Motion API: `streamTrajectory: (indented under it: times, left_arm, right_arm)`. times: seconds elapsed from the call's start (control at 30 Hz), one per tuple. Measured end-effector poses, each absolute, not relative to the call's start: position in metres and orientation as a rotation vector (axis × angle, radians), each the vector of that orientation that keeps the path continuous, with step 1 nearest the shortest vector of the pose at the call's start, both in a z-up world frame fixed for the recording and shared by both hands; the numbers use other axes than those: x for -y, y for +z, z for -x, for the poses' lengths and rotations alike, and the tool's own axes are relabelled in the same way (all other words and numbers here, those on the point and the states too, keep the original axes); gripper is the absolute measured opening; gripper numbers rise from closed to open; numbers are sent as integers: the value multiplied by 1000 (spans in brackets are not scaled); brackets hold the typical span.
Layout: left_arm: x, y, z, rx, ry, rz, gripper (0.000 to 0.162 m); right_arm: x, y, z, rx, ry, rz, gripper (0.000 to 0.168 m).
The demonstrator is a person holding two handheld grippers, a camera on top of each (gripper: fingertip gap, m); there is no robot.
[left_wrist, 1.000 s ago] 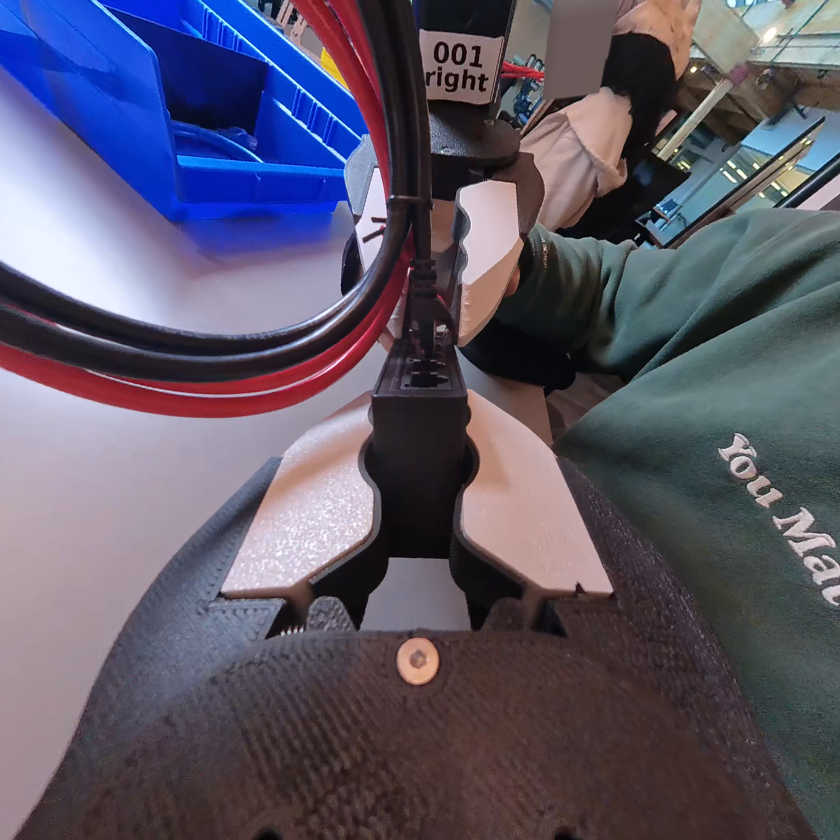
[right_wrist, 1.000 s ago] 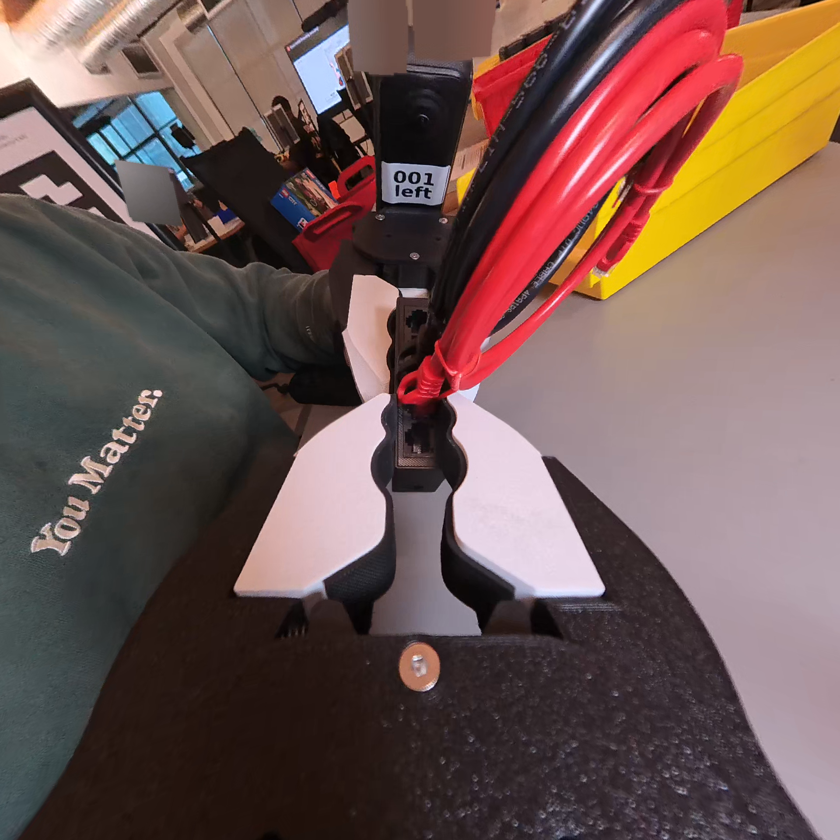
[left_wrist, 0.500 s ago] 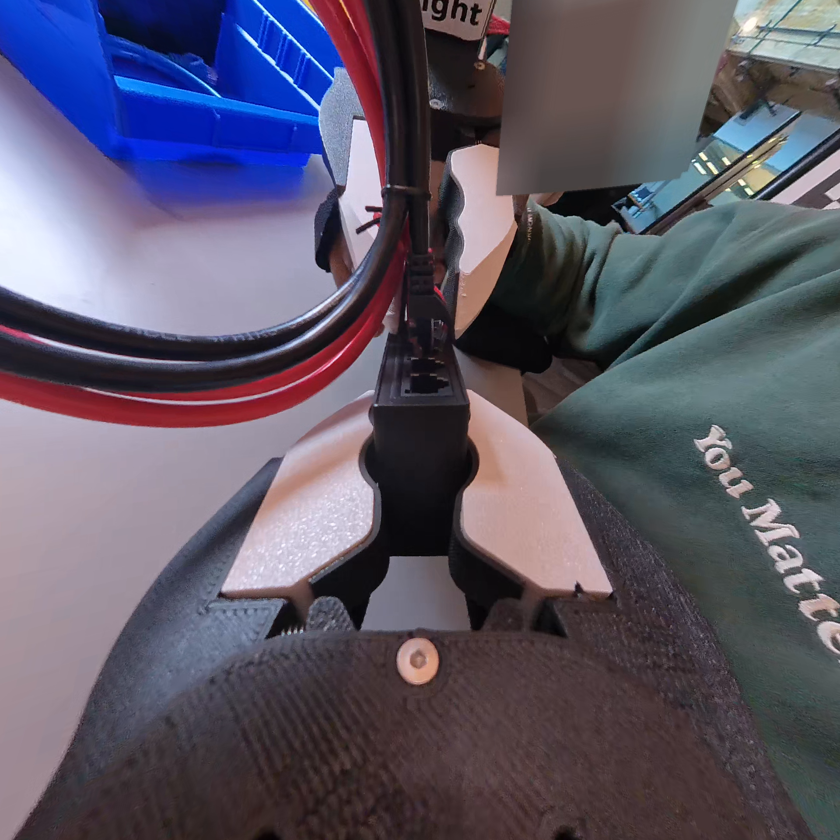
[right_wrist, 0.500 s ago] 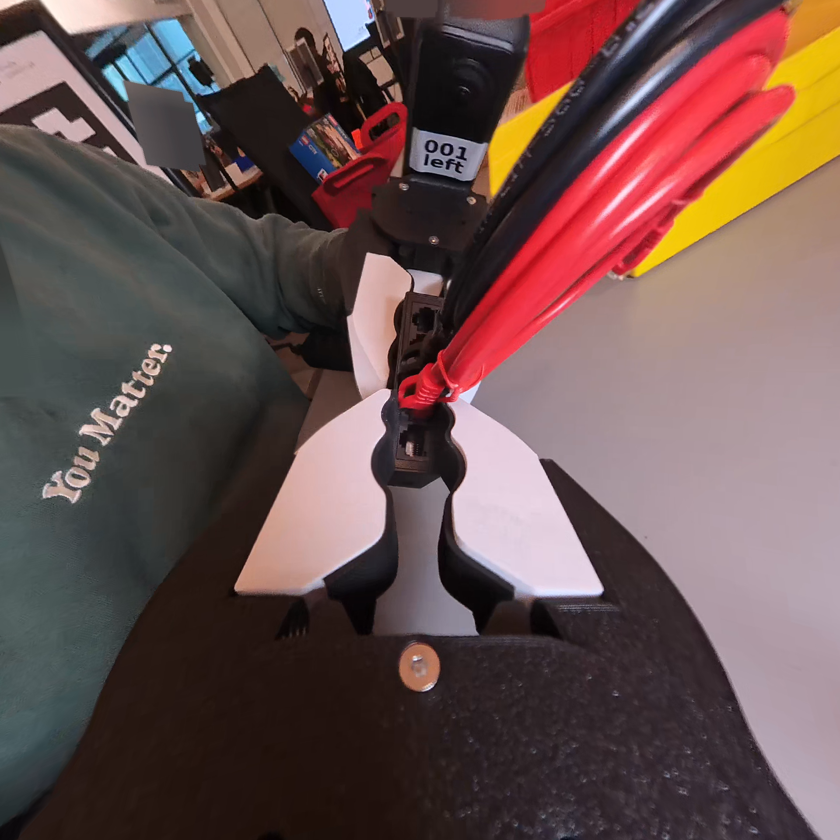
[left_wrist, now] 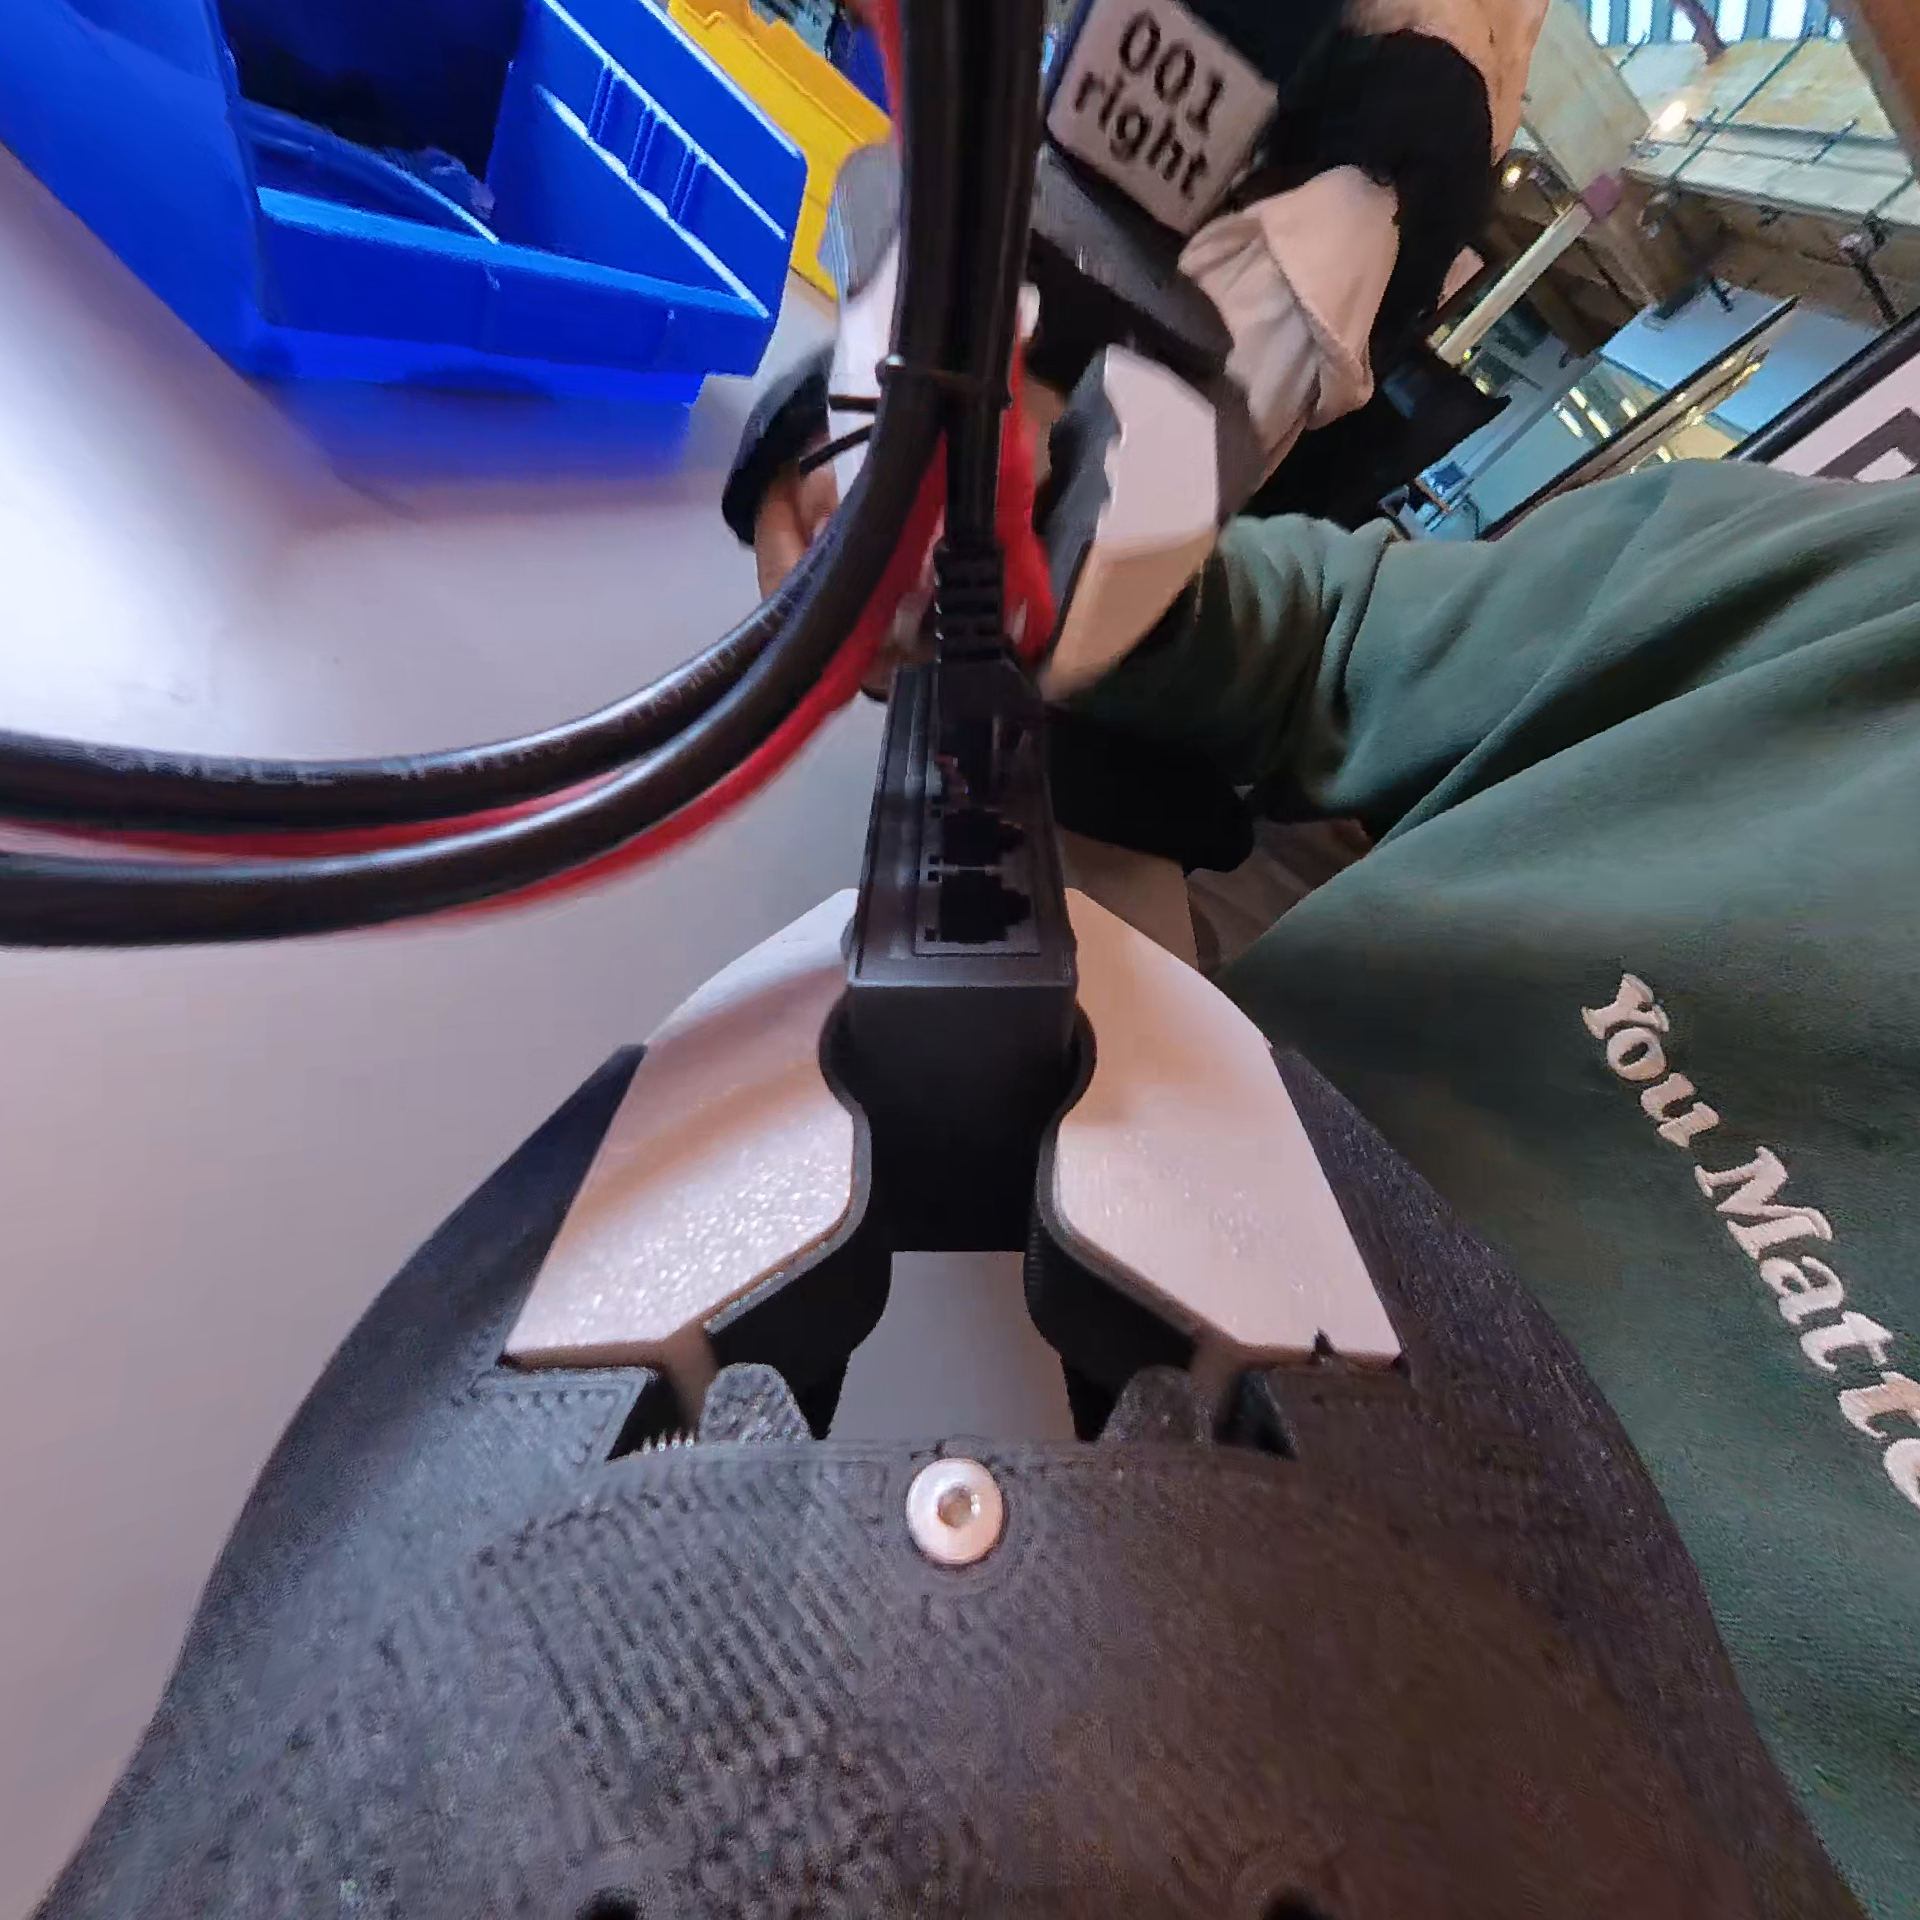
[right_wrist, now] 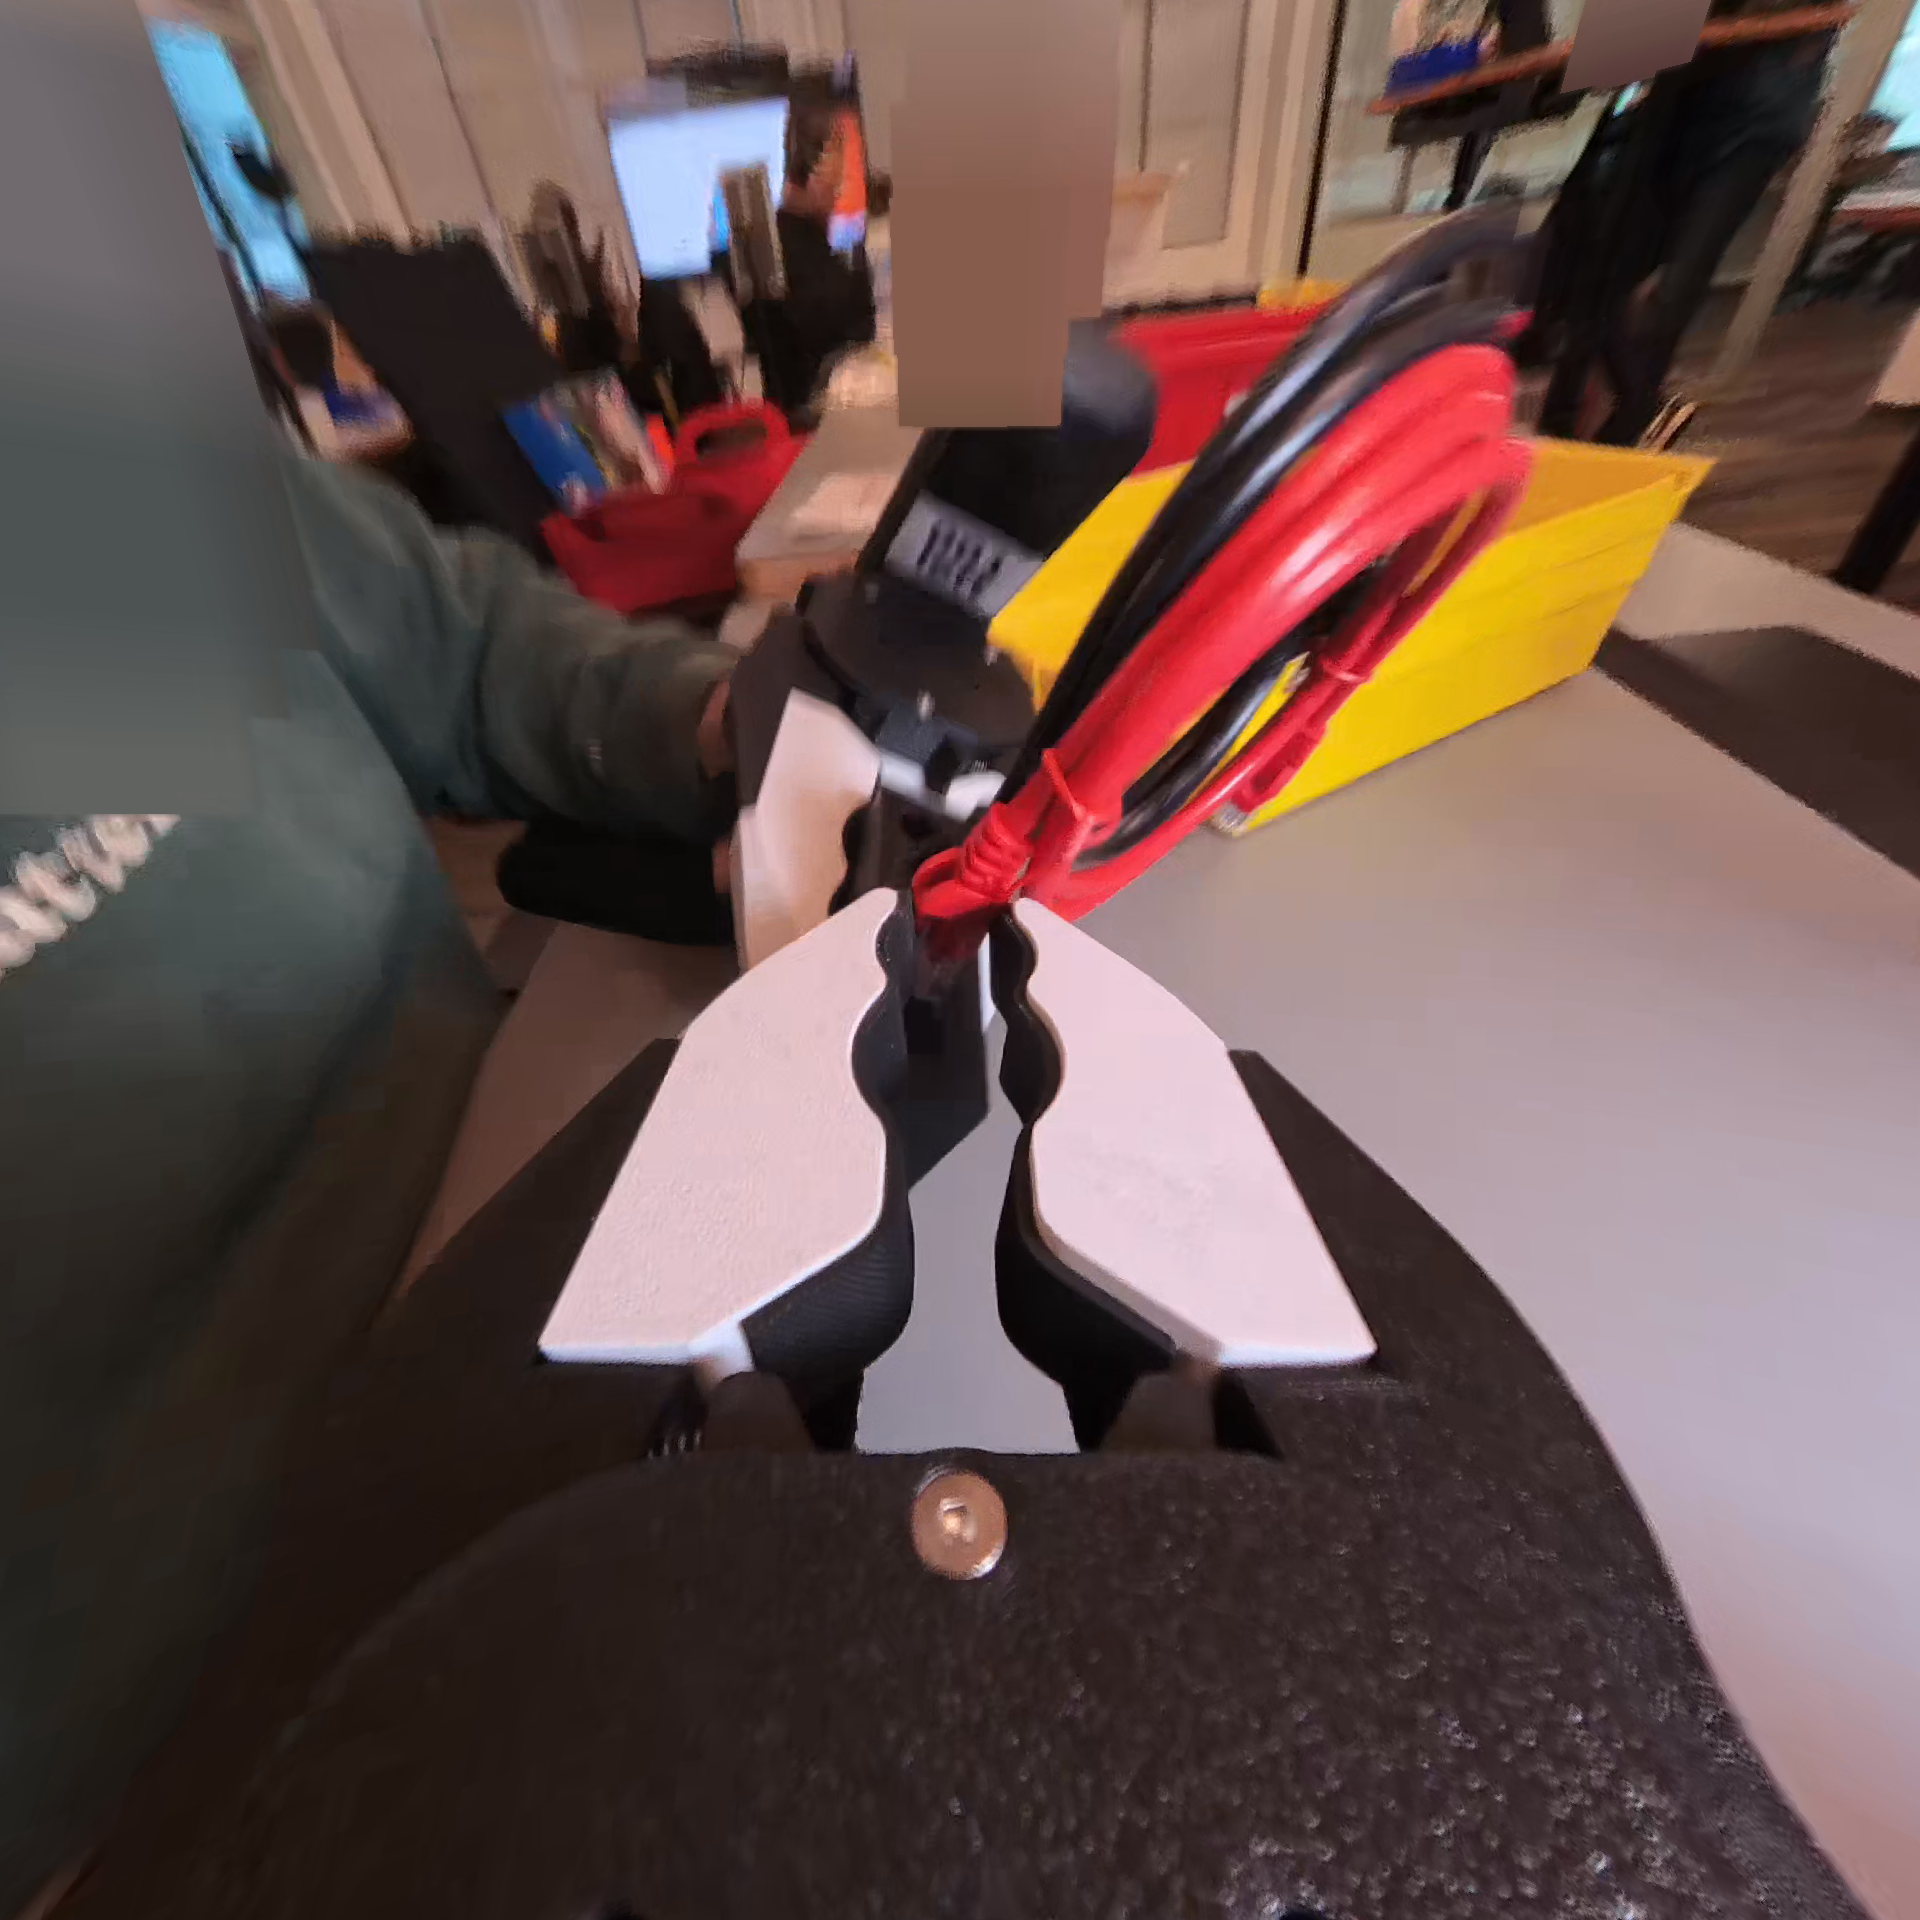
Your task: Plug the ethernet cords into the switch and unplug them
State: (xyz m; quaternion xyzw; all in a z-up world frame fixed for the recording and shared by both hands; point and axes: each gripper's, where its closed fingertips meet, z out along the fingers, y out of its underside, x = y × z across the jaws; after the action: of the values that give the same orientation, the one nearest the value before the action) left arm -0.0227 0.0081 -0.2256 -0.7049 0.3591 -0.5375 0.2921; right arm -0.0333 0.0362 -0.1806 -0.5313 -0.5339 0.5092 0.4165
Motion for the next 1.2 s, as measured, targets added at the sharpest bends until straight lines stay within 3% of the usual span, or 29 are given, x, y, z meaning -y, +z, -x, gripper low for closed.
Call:
streamTrajectory:
  times: [0.23,0.47,0.7,0.93,1.0,1.07,1.2]
  left_arm:
    - [-10,-226,24,-991,-1390,1874,29]
    - [-16,-219,33,-986,-1326,1852,29]
    - [-13,-216,32,-1027,-1304,1836,29]
    - [-10,-218,30,-1039,-1299,1841,29]
    - [-10,-219,30,-1037,-1302,1846,29]
    - [-11,-220,30,-1036,-1304,1850,29]
    - [-13,-222,31,-1029,-1301,1853,29]
  right_arm:
    - [-65,-130,3,1237,1209,1330,14]
    - [-138,-86,-92,1084,939,1521,14]
    - [-187,-117,-180,1110,701,1959,14]
    - [-225,-157,-189,989,882,2267,14]
    - [-246,-178,-201,941,757,2383,15]
    - [-270,-195,-223,934,483,2431,29]
    - [-289,-187,-232,920,326,2343,38]
